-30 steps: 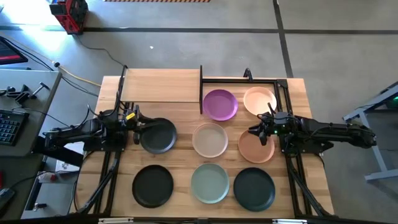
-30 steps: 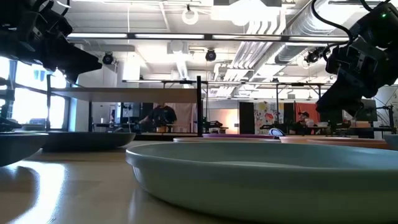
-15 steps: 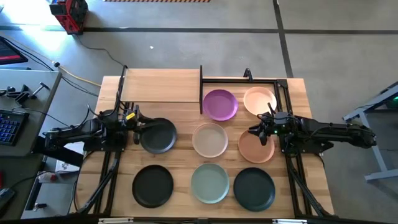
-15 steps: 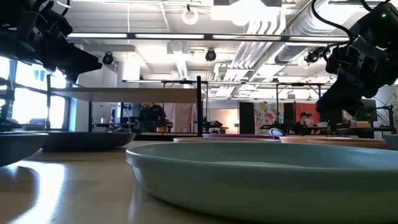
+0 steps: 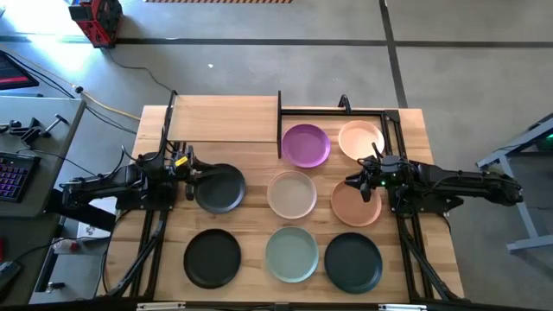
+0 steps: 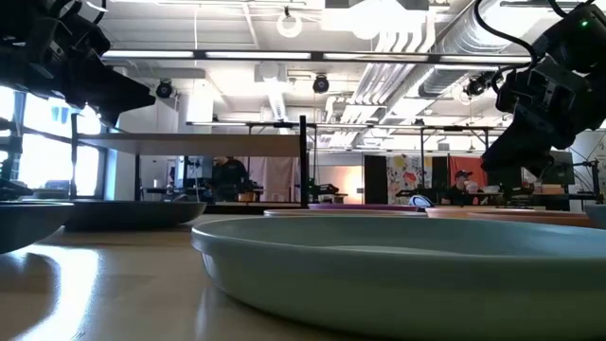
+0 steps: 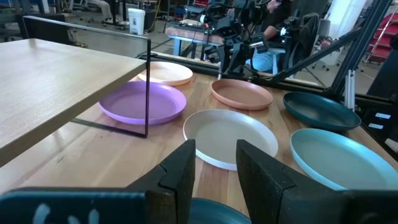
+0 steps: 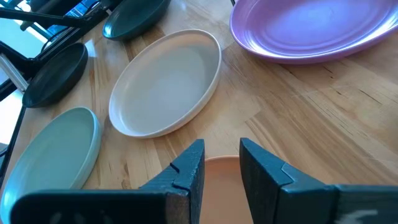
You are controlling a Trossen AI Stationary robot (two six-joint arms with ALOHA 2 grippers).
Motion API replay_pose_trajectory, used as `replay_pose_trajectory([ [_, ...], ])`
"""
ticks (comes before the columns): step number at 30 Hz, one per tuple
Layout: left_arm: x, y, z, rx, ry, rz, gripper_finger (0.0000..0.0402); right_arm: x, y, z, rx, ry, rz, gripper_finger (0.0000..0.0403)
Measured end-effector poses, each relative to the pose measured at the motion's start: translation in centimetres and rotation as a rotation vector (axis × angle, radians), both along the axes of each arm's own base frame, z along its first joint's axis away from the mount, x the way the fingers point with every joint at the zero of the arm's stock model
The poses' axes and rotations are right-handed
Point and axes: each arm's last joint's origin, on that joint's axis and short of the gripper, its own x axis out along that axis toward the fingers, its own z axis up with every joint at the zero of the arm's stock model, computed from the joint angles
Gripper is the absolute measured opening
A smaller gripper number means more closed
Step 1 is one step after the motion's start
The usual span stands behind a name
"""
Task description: Place and stack plates onto a shelf
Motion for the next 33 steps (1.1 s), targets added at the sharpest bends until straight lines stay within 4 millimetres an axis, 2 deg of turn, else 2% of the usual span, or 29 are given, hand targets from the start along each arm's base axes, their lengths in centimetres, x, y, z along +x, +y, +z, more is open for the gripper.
replay_pose_trajectory([
  [33, 0.0, 0.08, 0.08, 0.005, -0.008, 0.027, 0.0106, 0.0, 0.0, 0.0, 0.0, 0.0, 0.0, 0.0084],
])
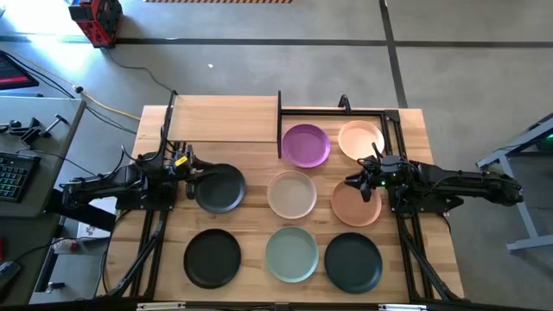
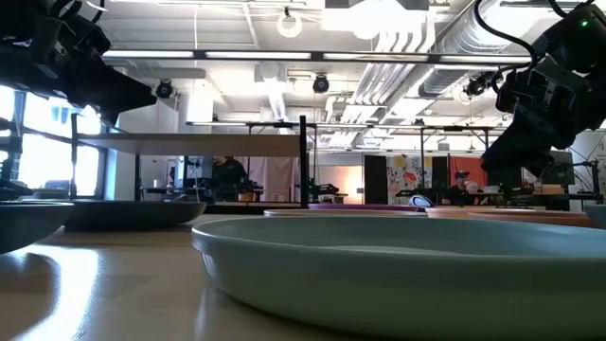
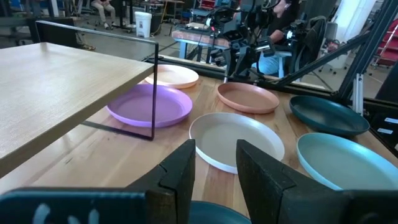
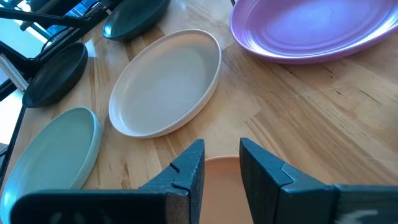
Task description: Place and stack plates onto a shelf
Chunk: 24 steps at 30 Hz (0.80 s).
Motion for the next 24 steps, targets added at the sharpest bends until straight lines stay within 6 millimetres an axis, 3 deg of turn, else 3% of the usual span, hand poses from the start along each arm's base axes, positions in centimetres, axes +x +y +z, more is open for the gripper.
replay_pose_trajectory([
  [16, 0.0, 0.0, 0.1, 0.006, -0.009, 0.009, 0.0106, 0.0, 0.0, 0.0, -0.012, 0.001, 0.006, 0.0084],
  [24, 0.0, 0.2, 1.5, -0.054, -0.175, 0.073, 0.0106, 0.2, -0.1, 0.4, -0.061, -0.044, 0.018, 0.0084],
])
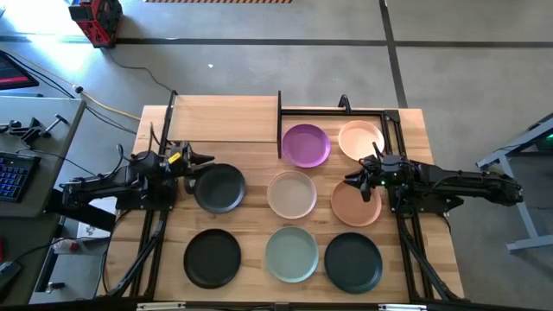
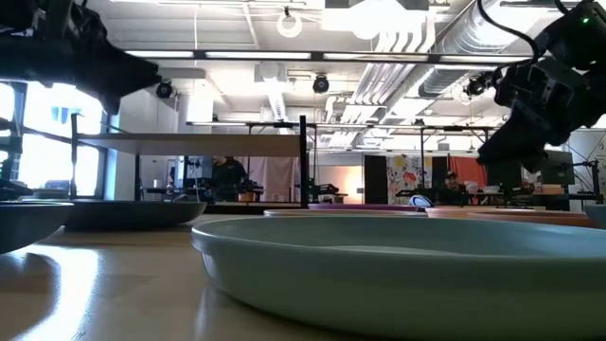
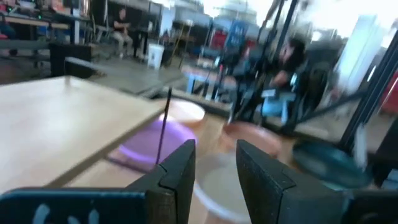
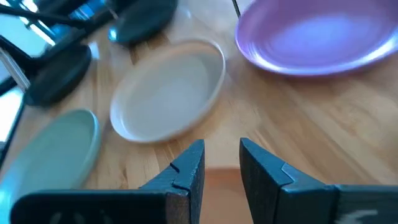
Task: Place and stack plates onto a shelf
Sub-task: Put the top left black plate on the shelf
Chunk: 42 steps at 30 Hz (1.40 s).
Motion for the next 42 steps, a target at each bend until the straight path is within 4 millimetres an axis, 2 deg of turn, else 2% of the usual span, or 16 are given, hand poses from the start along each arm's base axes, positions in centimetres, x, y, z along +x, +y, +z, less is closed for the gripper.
replay_pose_trajectory([
  [7, 0.0, 0.0, 2.1, -0.034, -0.085, -0.002, 0.0106, 0.8, -0.1, 2.3, -0.116, -0.23, 0.04, 0.0085],
  [12, 0.1, 0.0, 5.2, -0.007, -0.073, 0.0, 0.0106, 0.7, -0.1, 5.9, -0.216, -0.324, 0.068, 0.0085],
  [16, 0.6, 0.1, 7.3, -0.015, 0.059, 0.001, 0.0106, 0.3, 0.0, 9.1, -0.317, -0.367, 0.086, 0.0085],
  [21, 1.7, 0.3, 8.9, -0.092, 0.251, 0.006, 0.0106, -0.6, 0.2, 12.4, -0.335, -0.401, 0.078, 0.0084],
  [24, 2.5, 0.4, 8.9, -0.133, 0.362, 0.008, 0.0106, -1.1, 0.2, 13.4, -0.325, -0.392, 0.074, 0.0084],
  [27, 3.4, 0.5, 8.1, -0.161, 0.472, -0.018, 0.0106, -1.3, 0.2, 13.8, -0.28, -0.385, 0.055, 0.0084],
  [32, 4.7, 0.5, 6.4, -0.235, 0.636, -0.071, 0.0106, -1.1, 0.2, 13.1, -0.187, -0.337, 0.017, 0.0085],
  [42, 6.5, 0.3, 4.3, -0.238, 0.822, -0.135, 0.0106, 0.9, -0.4, 11.8, -0.177, -0.192, -0.024, 0.0085],
])
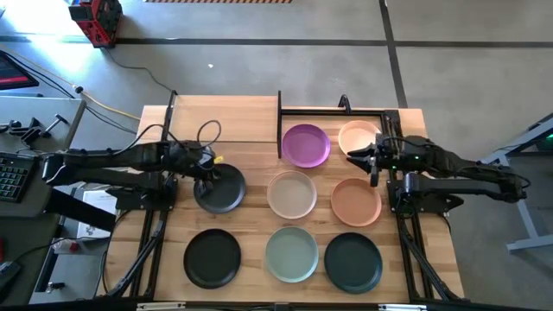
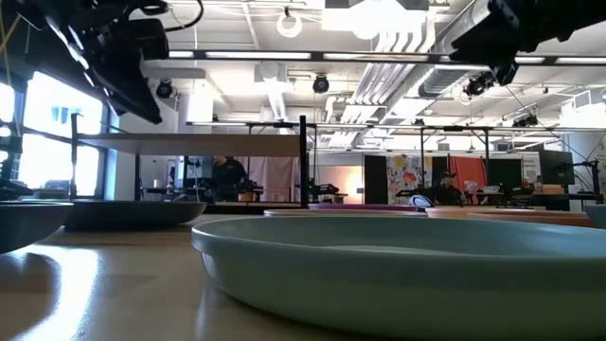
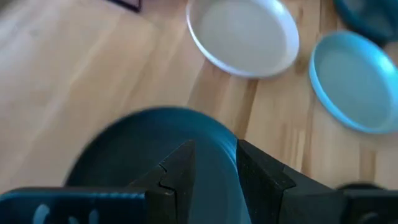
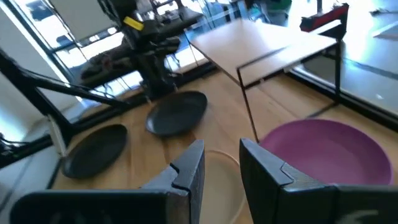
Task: Place and stack plates onto a shelf
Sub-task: Put the top left black plate on the shelf
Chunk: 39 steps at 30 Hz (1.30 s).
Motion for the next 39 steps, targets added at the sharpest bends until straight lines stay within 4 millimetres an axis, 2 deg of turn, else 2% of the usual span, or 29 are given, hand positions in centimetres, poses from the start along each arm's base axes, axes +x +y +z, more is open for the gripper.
replay_pose_trajectory([
  [15, 2.1, -3.8, -2.6, -0.101, 0.182, -0.104, 0.0106, 3.0, -0.5, -1.9, 0.022, 0.159, 0.002, 0.0084],
  [25, 3.2, -5.7, -4.7, -0.063, 0.305, -0.109, 0.0106, 3.2, -0.6, -2.1, 0.027, 0.174, 0.002, 0.0084],
  [39, 4.7, -7.6, -7.0, -0.056, 0.359, -0.148, 0.0106, 3.2, -0.6, -2.1, 0.026, 0.178, 0.003, 0.0084],
])
